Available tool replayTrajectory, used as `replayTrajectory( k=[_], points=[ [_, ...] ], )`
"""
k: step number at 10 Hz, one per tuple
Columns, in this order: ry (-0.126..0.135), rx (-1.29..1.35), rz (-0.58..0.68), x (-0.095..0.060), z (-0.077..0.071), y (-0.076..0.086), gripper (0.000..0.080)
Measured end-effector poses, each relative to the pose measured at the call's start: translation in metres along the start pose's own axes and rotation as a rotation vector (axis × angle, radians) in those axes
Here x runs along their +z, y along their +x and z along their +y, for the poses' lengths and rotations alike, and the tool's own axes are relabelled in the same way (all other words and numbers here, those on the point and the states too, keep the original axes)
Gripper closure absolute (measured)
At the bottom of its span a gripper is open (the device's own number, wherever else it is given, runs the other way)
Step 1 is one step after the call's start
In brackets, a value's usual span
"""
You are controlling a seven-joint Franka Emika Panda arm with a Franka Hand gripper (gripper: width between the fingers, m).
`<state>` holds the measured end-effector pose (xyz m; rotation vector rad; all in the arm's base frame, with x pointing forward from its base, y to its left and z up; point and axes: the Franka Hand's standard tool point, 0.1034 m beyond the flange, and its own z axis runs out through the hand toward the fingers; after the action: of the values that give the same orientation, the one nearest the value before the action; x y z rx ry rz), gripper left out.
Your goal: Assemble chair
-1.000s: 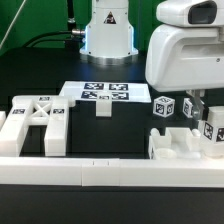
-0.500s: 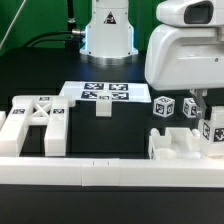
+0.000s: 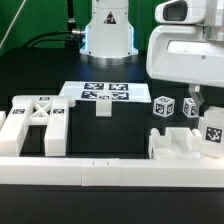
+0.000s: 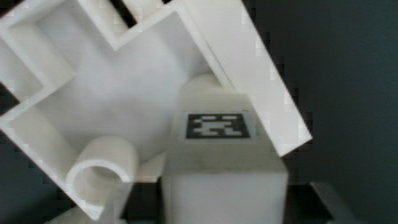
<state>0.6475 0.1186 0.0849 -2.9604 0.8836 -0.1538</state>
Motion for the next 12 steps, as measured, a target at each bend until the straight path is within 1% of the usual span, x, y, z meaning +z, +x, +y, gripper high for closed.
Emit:
replayTrajectory(
  k=[3, 5, 6, 7, 9, 10, 11, 12],
  points=[
    [0.004, 0.201, -0.008, 0.0001, 0.0009, 0.0002, 0.0515],
    [0.007, 0.29, -0.013, 0.0002, 0.0012, 0.0002, 0.0515],
    [0.019, 0.422, -0.019, 0.0003, 0.0011, -0.0013, 0.0515],
    [0.024, 0.549, -0.029, 0.0005, -0.0007, -0.0035, 0.0515],
    [0.053, 0.803, -0.041, 0.0008, -0.0022, -0.0045, 0.0515],
    [0.06, 0.864, -0.052, 0.0009, -0.0018, -0.004, 0.0515],
    [0.06, 0.885, -0.053, 0.0009, -0.0019, -0.004, 0.0515],
    [0.06, 0.861, -0.053, 0.0014, -0.0021, -0.0045, 0.0425]
  ],
)
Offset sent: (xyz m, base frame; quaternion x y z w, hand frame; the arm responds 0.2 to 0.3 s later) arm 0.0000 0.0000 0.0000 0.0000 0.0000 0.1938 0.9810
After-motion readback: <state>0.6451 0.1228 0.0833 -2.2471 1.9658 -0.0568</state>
